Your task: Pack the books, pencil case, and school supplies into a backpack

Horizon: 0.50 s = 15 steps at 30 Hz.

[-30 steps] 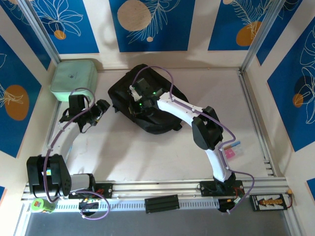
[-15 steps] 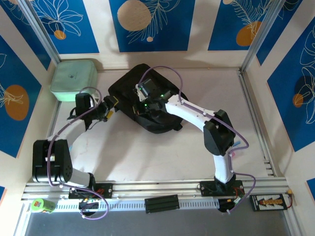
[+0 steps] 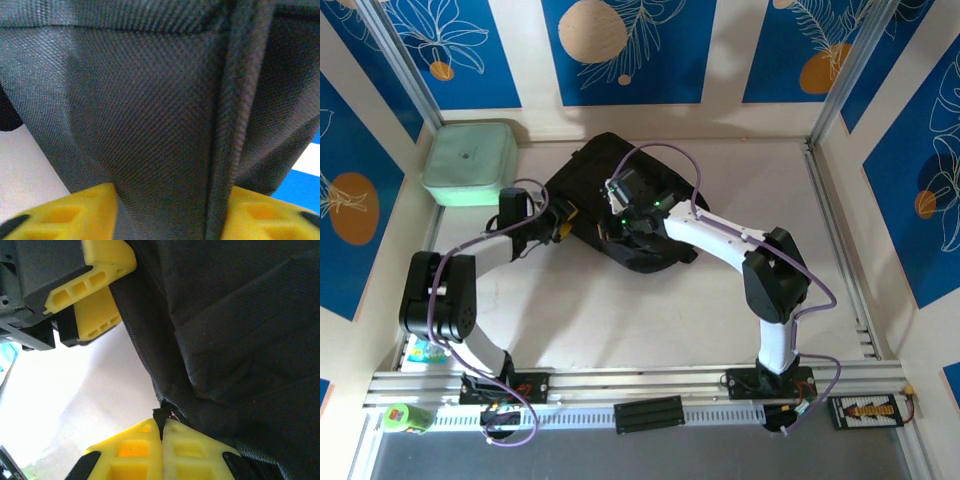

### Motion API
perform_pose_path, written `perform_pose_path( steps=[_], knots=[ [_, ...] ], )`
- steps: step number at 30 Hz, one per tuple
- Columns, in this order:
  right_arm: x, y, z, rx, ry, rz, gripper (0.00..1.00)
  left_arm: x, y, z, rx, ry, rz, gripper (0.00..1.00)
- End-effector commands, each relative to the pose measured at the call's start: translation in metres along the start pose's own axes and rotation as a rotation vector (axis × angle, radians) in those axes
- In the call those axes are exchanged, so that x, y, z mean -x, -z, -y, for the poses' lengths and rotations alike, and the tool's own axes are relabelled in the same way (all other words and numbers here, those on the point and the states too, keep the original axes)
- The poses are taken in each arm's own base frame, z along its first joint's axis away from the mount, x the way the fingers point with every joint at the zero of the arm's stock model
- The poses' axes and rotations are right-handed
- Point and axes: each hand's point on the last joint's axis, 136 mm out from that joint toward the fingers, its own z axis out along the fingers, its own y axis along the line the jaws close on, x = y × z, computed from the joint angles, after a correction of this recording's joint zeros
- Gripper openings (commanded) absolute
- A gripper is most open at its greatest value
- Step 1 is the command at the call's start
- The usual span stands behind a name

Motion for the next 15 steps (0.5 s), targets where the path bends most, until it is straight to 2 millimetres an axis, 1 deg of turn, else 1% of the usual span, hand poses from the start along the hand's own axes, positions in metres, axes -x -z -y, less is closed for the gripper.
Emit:
perform_pose_path(
  steps=[1,7,8,11,15],
  knots=[
    [0.0,0.019,-0.002,-0.013,-0.018,0.024,0.0,0.01,-0.004,0.008,0.01,-0.014,0.038,0.38],
    [-0.017,0.026,0.033,-0.182,-0.089,0.014,0.0,0.015,-0.003,0.0,0.072,-0.038,0.057,0.02],
    [-0.02,0.029,0.039,-0.213,-0.1,0.014,0.0,0.015,-0.003,-0.001,0.075,-0.046,0.057,0.0],
    [-0.026,0.042,0.056,-0.316,-0.141,0.011,0.0,0.015,-0.004,-0.003,0.086,-0.055,0.056,0.0],
    [-0.033,0.059,0.064,-0.387,-0.162,-0.001,0.0,0.014,-0.003,-0.008,0.104,-0.065,0.055,0.0]
  ],
)
